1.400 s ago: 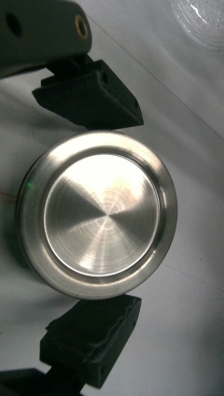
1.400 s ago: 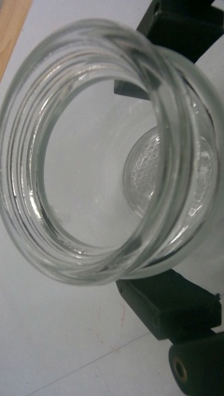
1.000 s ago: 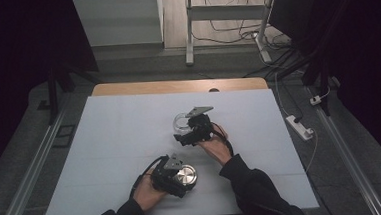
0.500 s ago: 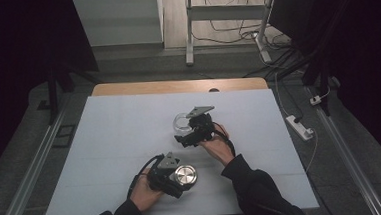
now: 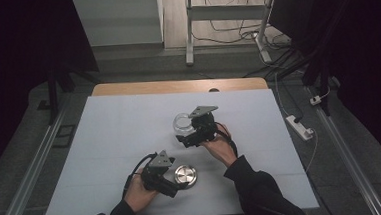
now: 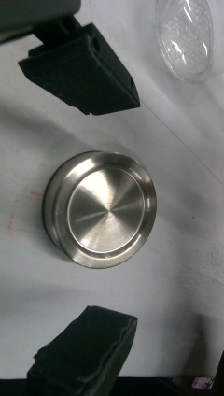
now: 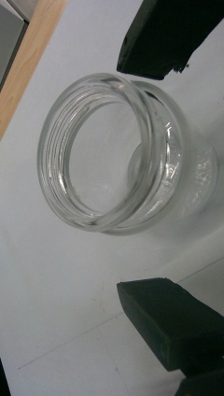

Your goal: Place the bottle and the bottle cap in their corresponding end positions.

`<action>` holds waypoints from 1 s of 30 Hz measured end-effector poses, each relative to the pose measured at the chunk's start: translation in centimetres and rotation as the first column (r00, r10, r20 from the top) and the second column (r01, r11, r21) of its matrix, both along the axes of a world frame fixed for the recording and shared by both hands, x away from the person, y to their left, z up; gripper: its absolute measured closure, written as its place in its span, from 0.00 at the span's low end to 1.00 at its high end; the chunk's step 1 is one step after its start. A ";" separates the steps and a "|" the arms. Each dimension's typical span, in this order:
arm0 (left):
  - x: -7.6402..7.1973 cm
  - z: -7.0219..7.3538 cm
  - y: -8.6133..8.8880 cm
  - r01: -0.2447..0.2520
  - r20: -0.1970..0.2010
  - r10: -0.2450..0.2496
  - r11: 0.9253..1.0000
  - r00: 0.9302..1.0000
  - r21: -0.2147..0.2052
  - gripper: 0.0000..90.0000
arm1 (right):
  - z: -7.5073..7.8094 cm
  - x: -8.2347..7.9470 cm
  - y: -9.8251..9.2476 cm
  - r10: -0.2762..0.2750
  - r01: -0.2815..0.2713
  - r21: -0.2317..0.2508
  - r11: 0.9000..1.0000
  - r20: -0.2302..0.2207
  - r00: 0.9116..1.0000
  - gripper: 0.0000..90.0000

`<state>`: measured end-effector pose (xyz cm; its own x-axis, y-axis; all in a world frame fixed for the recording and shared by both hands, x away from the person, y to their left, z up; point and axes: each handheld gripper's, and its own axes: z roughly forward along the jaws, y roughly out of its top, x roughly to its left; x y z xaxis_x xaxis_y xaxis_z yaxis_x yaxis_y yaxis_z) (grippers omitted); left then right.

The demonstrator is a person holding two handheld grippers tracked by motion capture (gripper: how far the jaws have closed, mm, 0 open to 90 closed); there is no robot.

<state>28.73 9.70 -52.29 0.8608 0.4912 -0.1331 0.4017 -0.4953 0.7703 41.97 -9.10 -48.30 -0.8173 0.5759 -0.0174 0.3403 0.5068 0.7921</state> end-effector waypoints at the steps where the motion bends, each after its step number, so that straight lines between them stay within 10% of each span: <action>1: -0.1 0.1 0.1 -0.003 0.000 0.003 1.000 1.000 -0.003 0.03 | 0.0 -0.1 0.0 -0.001 0.001 -0.001 1.000 0.000 1.000 0.00; 30: -0.9 1.8 3.6 -0.034 -0.026 0.033 0.998 0.999 -0.052 0.03 | 0.6 -2.6 -1.7 0.019 -0.019 0.020 1.000 -0.007 1.000 0.00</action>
